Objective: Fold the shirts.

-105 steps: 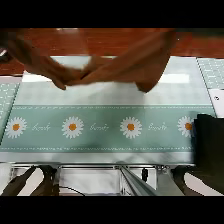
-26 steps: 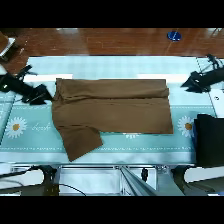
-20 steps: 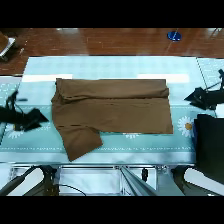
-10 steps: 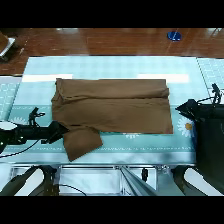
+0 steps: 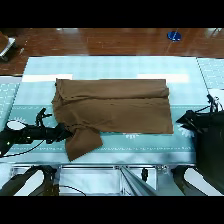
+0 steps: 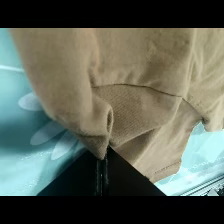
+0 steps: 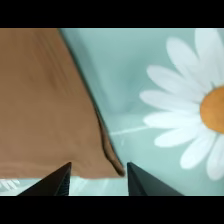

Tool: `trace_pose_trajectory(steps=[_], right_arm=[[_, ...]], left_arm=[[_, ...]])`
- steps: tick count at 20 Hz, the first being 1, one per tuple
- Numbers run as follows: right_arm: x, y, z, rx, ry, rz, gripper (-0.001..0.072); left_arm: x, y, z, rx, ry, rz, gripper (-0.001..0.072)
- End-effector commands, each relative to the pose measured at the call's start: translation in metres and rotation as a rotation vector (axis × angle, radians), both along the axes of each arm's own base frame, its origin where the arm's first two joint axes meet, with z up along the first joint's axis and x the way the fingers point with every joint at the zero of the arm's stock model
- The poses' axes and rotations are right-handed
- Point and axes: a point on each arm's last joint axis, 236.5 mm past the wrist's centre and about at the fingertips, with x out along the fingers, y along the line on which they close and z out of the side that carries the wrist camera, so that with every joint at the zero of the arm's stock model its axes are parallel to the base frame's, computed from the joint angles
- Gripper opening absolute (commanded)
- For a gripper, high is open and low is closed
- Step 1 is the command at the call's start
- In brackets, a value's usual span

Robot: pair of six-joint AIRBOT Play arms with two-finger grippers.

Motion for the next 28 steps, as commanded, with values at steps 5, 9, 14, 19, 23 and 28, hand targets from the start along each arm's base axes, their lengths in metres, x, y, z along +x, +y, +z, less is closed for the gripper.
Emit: trace_pose_trajectory(steps=[5,9,14,19,23,28], right_arm=[[-0.03,0.022,-0.019,0.11,0.157,0.015,0.0408],[-0.027,0.036,-0.036,0.084,0.177,0.101,0.0407],[0.012,0.039,-0.031,0.092,0.065,0.051,0.0312],[0.035,0.047,-0.003,0.141,-0.062,0.164,0.0022],[0.074,0.034,0.024,0.104,-0.168,0.157,0.0022],[0.141,0.03,0.036,0.108,-0.256,0.165,0.0022]], left_arm=[[0.0,-0.001,-0.001,0.002,0.0,-0.003,0.0023],[-0.001,-0.001,-0.001,0.001,0.001,-0.004,0.0023],[0.004,-0.001,0.001,-0.005,-0.009,0.012,0.0023],[0.045,0.009,0.027,0.023,-0.121,0.016,0.0023],[0.113,0.024,0.08,0.047,-0.312,0.062,0.0022],[0.19,0.042,0.101,0.035,-0.363,0.134,0.0022]])
